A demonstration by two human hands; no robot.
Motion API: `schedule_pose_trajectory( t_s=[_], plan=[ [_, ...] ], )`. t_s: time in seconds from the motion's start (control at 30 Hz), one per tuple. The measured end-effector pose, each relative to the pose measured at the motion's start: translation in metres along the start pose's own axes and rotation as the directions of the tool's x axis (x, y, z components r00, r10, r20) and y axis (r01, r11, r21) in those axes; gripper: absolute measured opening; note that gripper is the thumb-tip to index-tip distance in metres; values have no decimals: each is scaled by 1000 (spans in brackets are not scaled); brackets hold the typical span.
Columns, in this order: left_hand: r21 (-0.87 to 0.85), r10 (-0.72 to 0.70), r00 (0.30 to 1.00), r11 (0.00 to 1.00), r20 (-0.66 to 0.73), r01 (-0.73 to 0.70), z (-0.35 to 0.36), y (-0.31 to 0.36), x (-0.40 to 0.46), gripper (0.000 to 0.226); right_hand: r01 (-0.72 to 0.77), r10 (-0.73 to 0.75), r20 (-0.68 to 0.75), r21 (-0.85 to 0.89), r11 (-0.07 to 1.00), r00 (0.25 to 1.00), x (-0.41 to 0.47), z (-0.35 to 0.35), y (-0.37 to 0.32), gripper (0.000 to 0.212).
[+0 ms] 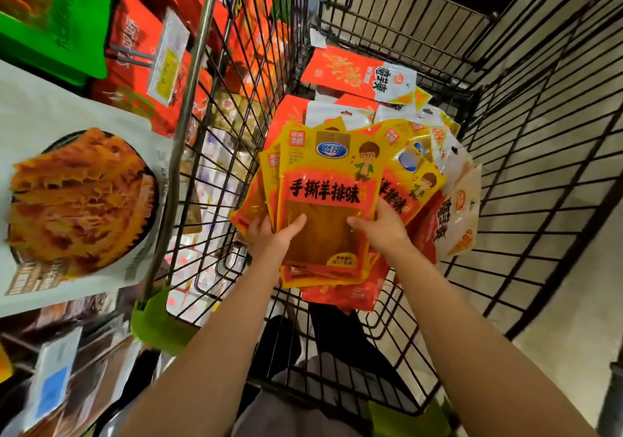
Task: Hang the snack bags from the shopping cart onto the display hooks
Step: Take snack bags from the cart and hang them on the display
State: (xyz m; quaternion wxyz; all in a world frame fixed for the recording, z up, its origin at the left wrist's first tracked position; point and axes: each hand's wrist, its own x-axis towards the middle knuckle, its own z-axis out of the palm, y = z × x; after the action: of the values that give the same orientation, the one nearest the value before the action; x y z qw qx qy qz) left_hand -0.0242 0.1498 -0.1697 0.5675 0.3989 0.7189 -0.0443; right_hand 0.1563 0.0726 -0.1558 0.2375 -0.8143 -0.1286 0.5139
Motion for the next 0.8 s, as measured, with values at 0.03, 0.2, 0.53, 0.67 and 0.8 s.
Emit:
schedule_pose_trajectory(
  t_s=[0.03, 0.2, 0.53, 0.67, 0.8],
  plan=[
    [-11, -11, 1000, 1000, 14, 11, -1, 1, 0, 95, -15, 15, 21, 35, 999, 1000, 0, -2, 0, 37],
    [-29, -47, 991, 998, 127, 51, -5, 7, 4, 97, -102, 70, 134, 251, 963, 989, -6, 1, -1, 33],
    [-259, 21, 934, 963, 357, 77, -12, 12, -30, 76, 68, -95, 64, 335, 940, 993, -43, -2, -13, 43],
    [-328, 130, 894, 945, 429, 19, -26, 25, -63, 60, 209, -234, 34, 339, 917, 972, -76, -29, -36, 37],
    [-449, 221, 900, 893, 376, -32, -47, 24, -99, 126, 309, -356, 55, 386, 869, 933, -121, -63, -56, 37]
  ],
)
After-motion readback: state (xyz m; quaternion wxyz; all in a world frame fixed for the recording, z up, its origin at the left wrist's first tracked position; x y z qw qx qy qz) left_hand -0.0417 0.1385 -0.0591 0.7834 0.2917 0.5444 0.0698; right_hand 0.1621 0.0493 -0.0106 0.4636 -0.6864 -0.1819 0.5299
